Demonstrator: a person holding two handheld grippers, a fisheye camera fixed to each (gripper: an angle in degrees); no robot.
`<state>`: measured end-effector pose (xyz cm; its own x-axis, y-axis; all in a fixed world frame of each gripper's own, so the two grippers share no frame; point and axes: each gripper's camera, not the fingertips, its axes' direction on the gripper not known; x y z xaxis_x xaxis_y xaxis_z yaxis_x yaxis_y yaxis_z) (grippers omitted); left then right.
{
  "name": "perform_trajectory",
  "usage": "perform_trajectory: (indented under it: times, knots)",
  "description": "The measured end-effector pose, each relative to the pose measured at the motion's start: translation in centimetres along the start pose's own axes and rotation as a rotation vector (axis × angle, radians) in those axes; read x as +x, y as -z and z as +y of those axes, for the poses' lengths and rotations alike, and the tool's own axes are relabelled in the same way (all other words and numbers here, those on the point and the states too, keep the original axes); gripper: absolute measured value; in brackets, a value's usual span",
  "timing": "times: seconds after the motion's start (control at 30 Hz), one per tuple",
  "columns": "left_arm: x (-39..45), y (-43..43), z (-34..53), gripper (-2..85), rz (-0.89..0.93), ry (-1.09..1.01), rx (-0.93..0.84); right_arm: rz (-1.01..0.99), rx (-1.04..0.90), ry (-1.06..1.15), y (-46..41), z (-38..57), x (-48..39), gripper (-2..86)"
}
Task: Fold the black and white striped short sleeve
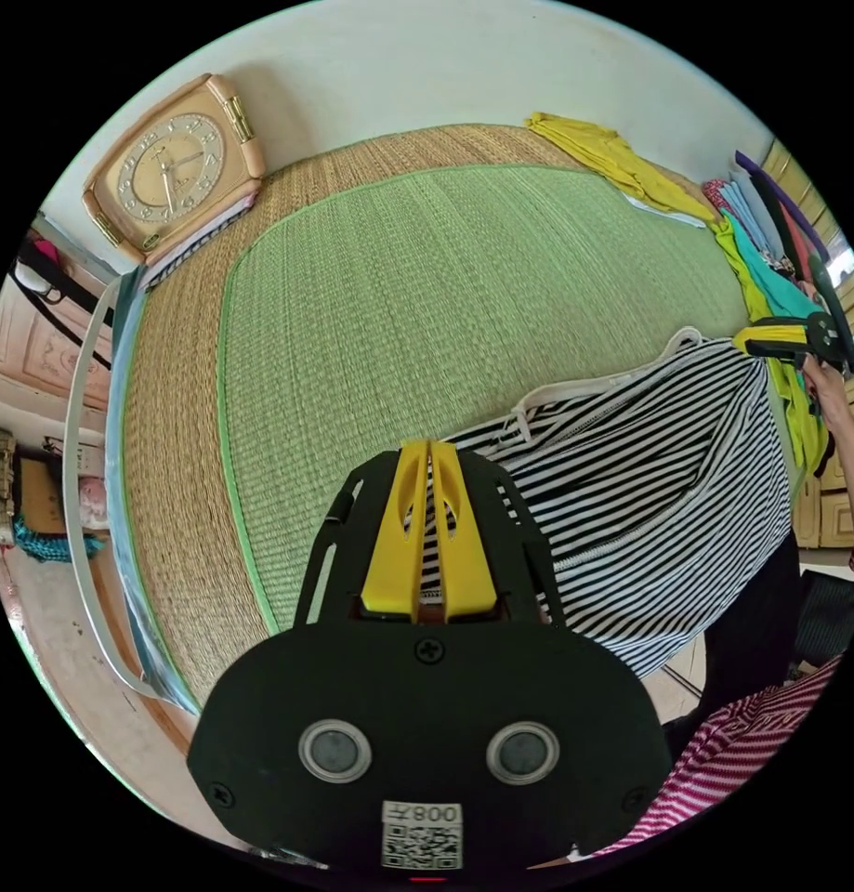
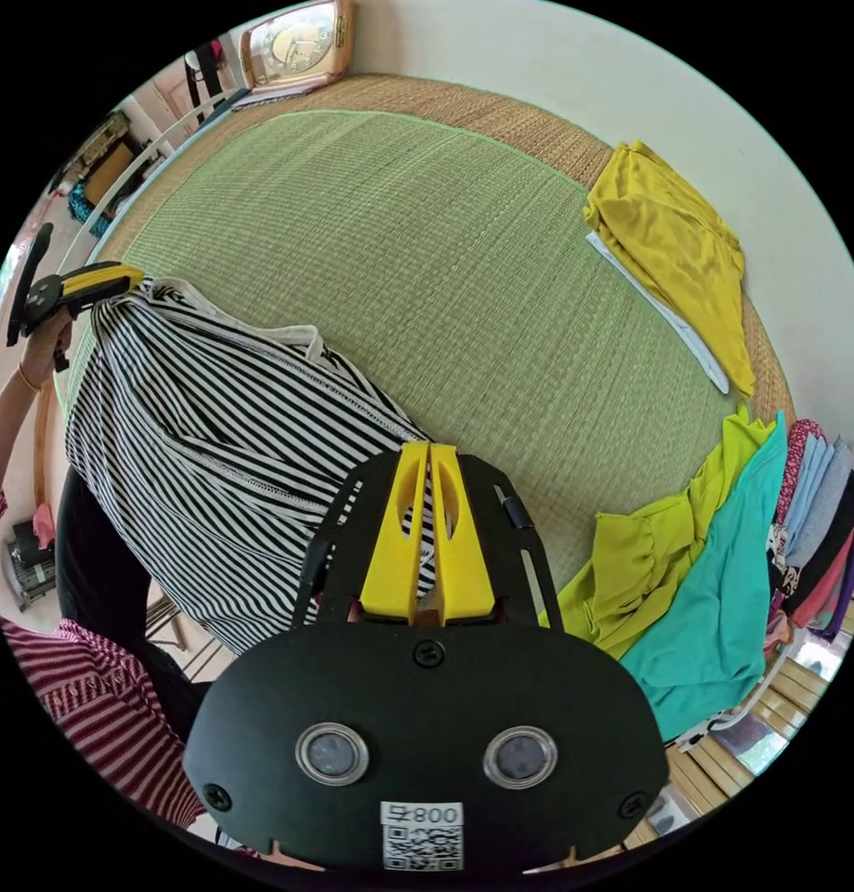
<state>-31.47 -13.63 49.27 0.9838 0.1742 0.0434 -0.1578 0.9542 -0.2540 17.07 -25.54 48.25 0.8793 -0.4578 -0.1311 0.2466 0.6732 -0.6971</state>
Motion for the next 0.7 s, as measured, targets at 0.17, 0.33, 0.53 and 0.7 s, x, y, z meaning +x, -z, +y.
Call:
perform_trajectory:
  times: [0.17, 0.33, 0.53, 0.7]
  knots:
    - [0.9, 1.1, 1.4, 1.1, 0.152, -0.065, 0.048, -0.065, 0.041, -0.004, 0.8, 0.5, 1.0, -0.4]
    - [2.2, -0.4, 1.5, 1.3, 0.026, -0.143, -0.052, -0.060, 0.017, 0.000, -0.1, 0.7, 1.5, -0.4]
    - [1.1, 0.1, 0.6, 0.8, 0.031, -0.120, -0.016, -0.126, 0.054, -0.016, 0.8, 1.3, 2.4, 0.1]
    - [0.9, 0.3, 1.5, 1.6, 0.050, -0.136, -0.010, -0.184, 0.131, 0.088, 2.7, 0.5, -1.2, 2.5]
